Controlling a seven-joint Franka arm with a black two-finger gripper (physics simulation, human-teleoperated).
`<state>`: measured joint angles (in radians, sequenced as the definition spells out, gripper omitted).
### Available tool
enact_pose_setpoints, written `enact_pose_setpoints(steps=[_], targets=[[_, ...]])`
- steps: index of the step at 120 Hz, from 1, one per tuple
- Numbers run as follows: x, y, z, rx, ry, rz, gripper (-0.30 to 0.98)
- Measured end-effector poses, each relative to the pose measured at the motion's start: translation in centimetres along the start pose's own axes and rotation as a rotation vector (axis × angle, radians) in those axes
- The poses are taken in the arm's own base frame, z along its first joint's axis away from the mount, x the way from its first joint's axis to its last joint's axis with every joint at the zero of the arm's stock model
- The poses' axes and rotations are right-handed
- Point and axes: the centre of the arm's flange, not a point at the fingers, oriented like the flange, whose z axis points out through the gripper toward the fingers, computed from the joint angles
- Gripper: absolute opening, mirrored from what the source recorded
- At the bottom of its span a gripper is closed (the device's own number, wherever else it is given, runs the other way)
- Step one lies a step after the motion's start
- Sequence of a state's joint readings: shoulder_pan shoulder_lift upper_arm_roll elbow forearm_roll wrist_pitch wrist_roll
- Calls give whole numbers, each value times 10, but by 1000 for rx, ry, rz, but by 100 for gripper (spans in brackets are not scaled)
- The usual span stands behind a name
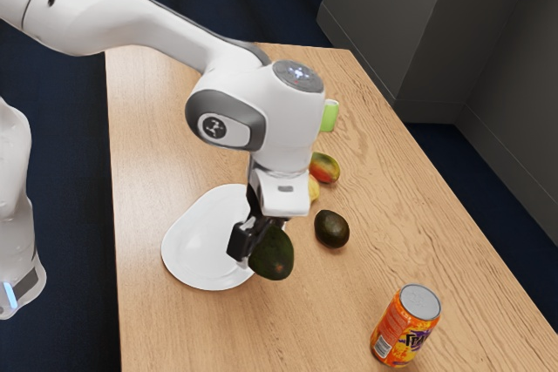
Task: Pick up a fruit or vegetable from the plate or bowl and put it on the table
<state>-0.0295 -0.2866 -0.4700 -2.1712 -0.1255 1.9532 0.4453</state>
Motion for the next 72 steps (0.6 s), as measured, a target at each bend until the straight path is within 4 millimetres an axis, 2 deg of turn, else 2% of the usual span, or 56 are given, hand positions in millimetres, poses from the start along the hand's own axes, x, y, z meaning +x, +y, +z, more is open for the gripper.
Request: enact_pose_setpoints(steps=[3,9,21,64,72], targets=[[1,2,0,3,0,4,25],[2,4,0,6,0,9,31],[6,7,3,-1,-2,19,49],[7,6,5,-14,-4,28,52],[11,5,10,-26,-10,32,57]])
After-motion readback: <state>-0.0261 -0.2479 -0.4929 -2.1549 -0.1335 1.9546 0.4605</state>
